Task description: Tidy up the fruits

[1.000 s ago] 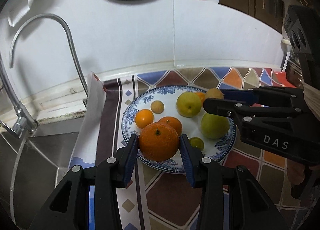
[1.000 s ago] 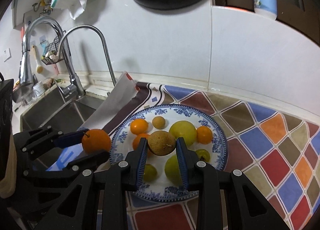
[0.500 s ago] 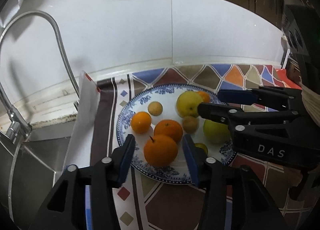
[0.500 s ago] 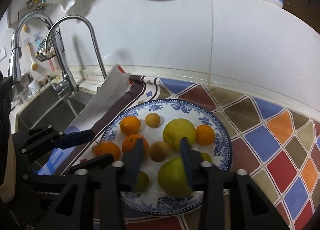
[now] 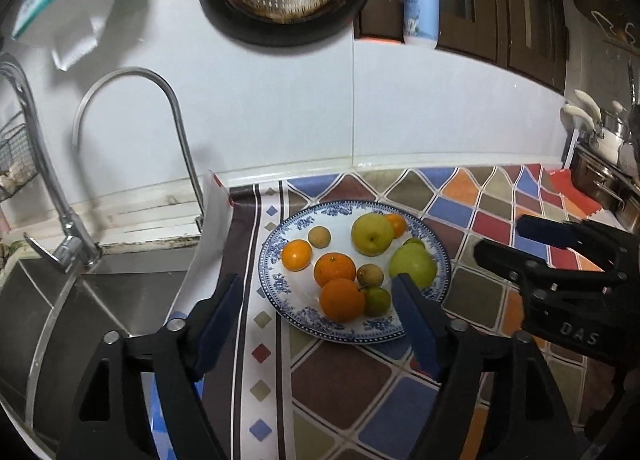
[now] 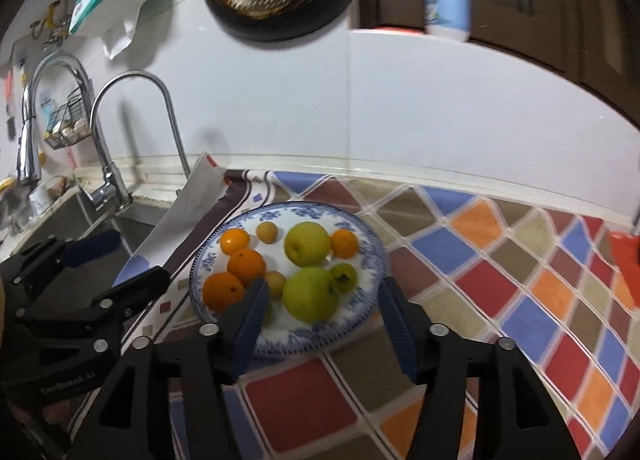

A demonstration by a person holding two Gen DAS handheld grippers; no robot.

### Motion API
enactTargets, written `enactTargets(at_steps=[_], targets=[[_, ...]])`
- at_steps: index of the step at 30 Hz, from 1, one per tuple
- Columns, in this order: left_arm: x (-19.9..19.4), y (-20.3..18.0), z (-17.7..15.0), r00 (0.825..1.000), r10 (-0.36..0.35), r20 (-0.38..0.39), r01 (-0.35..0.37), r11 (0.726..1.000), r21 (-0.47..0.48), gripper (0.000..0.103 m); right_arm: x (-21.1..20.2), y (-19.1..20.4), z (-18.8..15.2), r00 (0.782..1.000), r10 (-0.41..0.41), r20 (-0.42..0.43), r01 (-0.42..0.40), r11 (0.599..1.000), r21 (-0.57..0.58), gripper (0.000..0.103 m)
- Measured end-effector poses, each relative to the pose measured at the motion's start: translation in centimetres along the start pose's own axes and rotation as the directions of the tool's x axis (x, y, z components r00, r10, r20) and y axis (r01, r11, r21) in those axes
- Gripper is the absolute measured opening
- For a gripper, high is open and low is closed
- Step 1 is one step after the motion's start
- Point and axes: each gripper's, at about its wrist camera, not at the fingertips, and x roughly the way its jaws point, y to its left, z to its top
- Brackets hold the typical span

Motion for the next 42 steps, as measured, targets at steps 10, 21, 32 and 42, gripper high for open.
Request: enactTargets(at_steps=[10,21,32,42], targets=[[-5.4,-2.0,-0.5,0.996,0.044,0.074,-0.041,0.999,-0.036,0.092,-7.4,-0.7,-1.6,0.993,-0.077,0.092,0.075,0.997,0.022,0.078],[-11.7,-5.7,-2.5,0.988,0.102,0.119,-0.096,0.994,-0.055,0.098,-13.6,-2.2,-4.6,0.987,-0.079,0.141,0.076,0.997,0.031,0.084],[-17.0,-9.7,-4.7,0.981,0.125,0.148,-0.12,0.992,-0.041,0.103,-19.1,-3.9,-8.3,0.985,-0.086,0.152,0.084,0.996,0.025,0.084],[-20.9,-11.9,-6.6,0.978,0.125,0.167,-0.121,0.992,-0.035,0.103,-23.7,-4.8,-10.8,0.982,-0.09,0.165,0.085,0.996,0.037,0.084]])
